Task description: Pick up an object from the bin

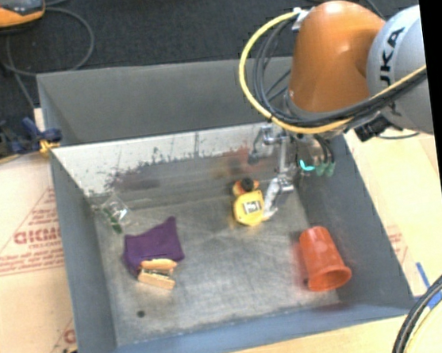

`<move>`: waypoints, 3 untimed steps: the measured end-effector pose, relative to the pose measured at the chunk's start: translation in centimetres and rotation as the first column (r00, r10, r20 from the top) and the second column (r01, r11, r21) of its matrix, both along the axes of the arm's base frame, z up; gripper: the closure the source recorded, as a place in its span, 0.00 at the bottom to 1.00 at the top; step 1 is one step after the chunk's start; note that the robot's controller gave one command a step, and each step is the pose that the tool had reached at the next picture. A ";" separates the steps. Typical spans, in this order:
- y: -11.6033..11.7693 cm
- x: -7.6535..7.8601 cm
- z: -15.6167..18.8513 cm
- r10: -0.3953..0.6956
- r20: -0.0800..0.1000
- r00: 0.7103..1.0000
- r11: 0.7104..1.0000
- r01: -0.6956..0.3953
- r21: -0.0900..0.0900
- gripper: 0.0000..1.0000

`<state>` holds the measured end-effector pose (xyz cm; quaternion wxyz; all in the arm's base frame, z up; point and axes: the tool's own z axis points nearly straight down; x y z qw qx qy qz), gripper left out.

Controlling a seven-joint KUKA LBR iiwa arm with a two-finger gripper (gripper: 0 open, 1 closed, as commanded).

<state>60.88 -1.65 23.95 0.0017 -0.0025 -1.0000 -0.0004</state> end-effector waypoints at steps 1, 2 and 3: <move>0.0 0.1 0.5 0.000 0.008 1.000 1.000 0.000 0.000 0.00; -0.7 -0.1 -3.8 0.046 0.016 0.999 0.999 -0.046 -0.003 0.00; -0.9 0.7 -10.6 -0.034 0.012 0.999 0.999 0.034 0.000 0.00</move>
Offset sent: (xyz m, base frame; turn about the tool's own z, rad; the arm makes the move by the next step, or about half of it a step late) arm -0.0138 -0.0237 -0.1695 -0.1583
